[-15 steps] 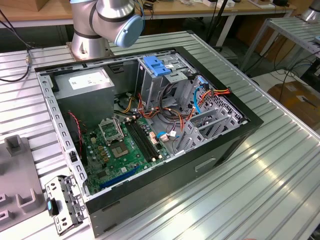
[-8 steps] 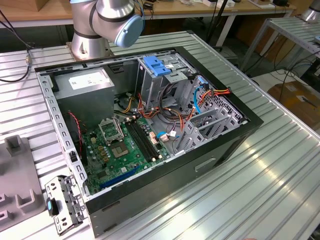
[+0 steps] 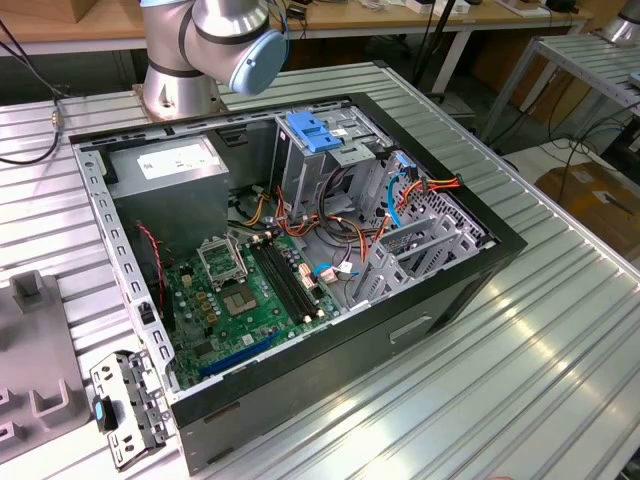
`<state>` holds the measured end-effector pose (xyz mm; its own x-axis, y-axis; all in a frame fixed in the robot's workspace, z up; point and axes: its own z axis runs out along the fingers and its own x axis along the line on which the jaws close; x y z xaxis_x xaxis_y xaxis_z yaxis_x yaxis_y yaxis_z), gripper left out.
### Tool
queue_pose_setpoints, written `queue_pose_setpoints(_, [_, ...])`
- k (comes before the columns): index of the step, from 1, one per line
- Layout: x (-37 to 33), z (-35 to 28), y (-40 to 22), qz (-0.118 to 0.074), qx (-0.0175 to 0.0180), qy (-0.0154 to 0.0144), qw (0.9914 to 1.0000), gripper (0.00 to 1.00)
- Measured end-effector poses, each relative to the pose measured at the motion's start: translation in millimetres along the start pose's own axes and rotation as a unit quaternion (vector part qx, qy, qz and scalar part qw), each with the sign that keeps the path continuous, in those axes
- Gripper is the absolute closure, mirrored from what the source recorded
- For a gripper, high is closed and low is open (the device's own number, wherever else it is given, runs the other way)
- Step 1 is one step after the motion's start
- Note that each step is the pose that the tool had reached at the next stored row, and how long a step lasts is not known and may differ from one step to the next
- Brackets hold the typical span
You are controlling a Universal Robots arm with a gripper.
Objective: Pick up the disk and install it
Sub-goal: 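Pick up the disk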
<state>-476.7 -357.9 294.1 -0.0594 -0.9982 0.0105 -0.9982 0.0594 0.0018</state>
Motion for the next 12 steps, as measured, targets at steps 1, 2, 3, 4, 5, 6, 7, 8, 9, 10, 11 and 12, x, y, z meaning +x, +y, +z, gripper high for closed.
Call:
queue_pose_setpoints(1, [0.0, 0.1, 0.0, -0.001, 0.0, 0.0, 1.0, 0.63])
queue_pose_setpoints(2, [0.0, 0.1, 0.0, -0.007, 0.0001, 0.0, 0.99998, 0.63])
queue_pose_setpoints(3, [0.0, 0.1, 0.0, -0.007, 0.0001, 0.0, 0.99997, 0.63])
queue_pose_setpoints(4, [0.0, 0.1, 0.0, -0.008, 0.0001, 0.0, 0.99997, 0.63])
queue_pose_setpoints(5, [0.0, 0.2, 0.0, -0.008, 0.0001, 0.0, 0.99997, 0.63])
queue_pose_setpoints(6, [0.0, 0.1, 0.0, -0.008, 0.0001, 0.0, 0.99997, 0.63])
queue_pose_setpoints(7, [0.0, 0.2, 0.0, -0.008, 0.0001, 0.0, 0.99997, 0.63])
queue_pose_setpoints(8, [0.0, 0.1, 0.0, -0.008, 0.0001, 0.0, 0.99997, 0.63])
queue_pose_setpoints(9, [0.0, 0.2, 0.0, -0.008, 0.0001, 0.0, 0.99996, 0.63])
queue_pose_setpoints(10, [0.0, 0.1, 0.0, -0.009, 0.0001, 0.0, 0.99996, 0.63])
queue_pose_setpoints(11, [0.0, 0.1, 0.0, -0.009, 0.0001, 0.0, 0.99996, 0.63])
queue_pose_setpoints(12, [0.0, 0.1, 0.0, -0.009, 0.0001, 0.0, 0.99996, 0.63])
